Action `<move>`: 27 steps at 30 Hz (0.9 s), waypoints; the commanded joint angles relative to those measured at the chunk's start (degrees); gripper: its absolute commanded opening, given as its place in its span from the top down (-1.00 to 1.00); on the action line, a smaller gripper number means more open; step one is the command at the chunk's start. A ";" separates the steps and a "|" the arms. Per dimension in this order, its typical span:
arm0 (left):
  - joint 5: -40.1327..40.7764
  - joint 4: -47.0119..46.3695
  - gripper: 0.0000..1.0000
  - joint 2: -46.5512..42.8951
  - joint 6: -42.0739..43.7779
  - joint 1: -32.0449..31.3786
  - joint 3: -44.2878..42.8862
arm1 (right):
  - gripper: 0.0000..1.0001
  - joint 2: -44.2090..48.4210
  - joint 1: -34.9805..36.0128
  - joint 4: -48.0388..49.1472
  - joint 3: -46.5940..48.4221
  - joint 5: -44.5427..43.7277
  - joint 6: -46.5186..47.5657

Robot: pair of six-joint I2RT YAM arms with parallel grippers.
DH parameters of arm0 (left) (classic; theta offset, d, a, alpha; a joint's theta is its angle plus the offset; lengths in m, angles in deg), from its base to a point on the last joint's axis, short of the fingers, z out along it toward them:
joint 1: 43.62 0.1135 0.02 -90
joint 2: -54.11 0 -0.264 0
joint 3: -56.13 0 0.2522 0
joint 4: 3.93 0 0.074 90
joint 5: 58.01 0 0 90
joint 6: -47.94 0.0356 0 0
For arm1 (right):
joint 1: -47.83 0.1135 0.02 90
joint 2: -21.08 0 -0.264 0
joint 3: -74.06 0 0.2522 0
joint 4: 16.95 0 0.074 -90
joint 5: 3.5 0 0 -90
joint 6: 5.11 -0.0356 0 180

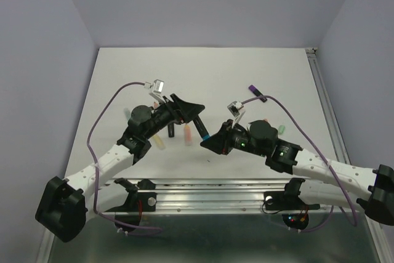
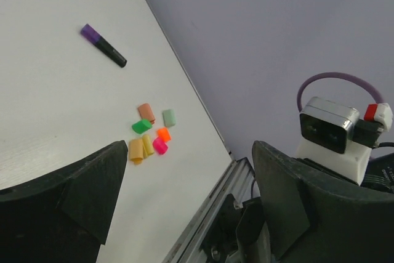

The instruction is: Open the pen caps

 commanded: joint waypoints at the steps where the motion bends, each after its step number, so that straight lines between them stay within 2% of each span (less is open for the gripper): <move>1: -7.76 -12.03 -0.84 -1.68 -2.38 -1.66 2.31 | 0.99 -0.13 -0.37 9.43 2.27 -0.51 -3.52; 9: -8.82 -15.10 -0.79 -2.74 -3.96 -3.24 4.42 | 0.99 -0.39 -0.37 10.39 2.36 -3.58 -5.54; 12: -9.69 -18.87 -0.45 -2.74 -5.62 -3.94 5.47 | 0.99 -1.45 -0.37 11.62 2.44 -3.41 -6.07; 20: -12.86 -25.91 -0.17 -0.54 -9.49 -4.73 6.62 | 0.99 -2.86 -0.45 14.79 1.92 -3.49 -7.12; 21: -12.95 -25.91 -0.05 -0.28 -9.58 -4.82 6.62 | 0.99 -2.42 -0.63 14.79 1.92 -4.19 -7.21; 24: -12.69 -26.00 0.11 -0.54 -9.58 -5.08 6.97 | 0.99 -1.89 -0.80 14.88 1.74 -4.20 -6.86; 26: -12.42 -26.09 0.44 -0.54 -9.67 -5.08 6.97 | 0.99 -1.63 -0.98 14.62 1.65 -3.76 -6.60; 27: -12.25 -26.09 0.70 -0.54 -10.02 -5.08 7.06 | 0.99 -1.63 -0.89 14.44 1.74 -3.41 -6.42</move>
